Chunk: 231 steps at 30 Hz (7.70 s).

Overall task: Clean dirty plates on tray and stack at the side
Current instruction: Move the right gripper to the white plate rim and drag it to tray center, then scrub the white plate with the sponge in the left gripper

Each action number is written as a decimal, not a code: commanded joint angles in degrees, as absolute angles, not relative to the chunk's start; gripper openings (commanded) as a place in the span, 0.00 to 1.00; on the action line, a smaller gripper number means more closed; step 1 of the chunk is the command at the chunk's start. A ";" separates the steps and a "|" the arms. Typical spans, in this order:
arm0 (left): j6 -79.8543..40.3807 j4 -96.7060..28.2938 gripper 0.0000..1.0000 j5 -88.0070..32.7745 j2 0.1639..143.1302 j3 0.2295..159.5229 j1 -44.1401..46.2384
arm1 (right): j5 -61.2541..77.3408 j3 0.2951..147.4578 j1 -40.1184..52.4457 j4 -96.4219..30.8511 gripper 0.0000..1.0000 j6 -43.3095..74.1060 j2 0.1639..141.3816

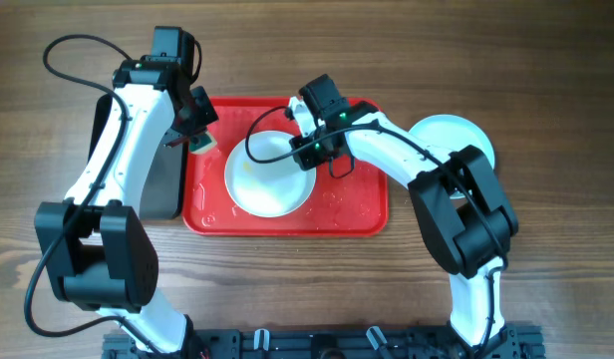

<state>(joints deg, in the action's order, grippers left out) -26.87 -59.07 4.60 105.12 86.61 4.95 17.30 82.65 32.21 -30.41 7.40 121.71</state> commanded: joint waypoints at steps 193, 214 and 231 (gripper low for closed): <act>-4.12 -43.68 0.04 -28.49 118.30 79.83 21.19 | 19.57 83.48 30.68 -35.64 0.04 28.42 125.27; -38.17 -46.83 0.04 29.95 118.30 79.83 17.87 | 19.55 83.48 30.68 -35.86 0.04 28.45 125.27; -3.20 -49.39 0.04 -14.06 118.30 79.81 16.82 | 19.57 83.48 30.68 -35.86 0.04 27.99 125.27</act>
<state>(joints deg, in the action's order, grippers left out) -11.68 -44.40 -16.19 117.16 80.42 17.85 20.84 84.73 30.17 -35.35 29.02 123.55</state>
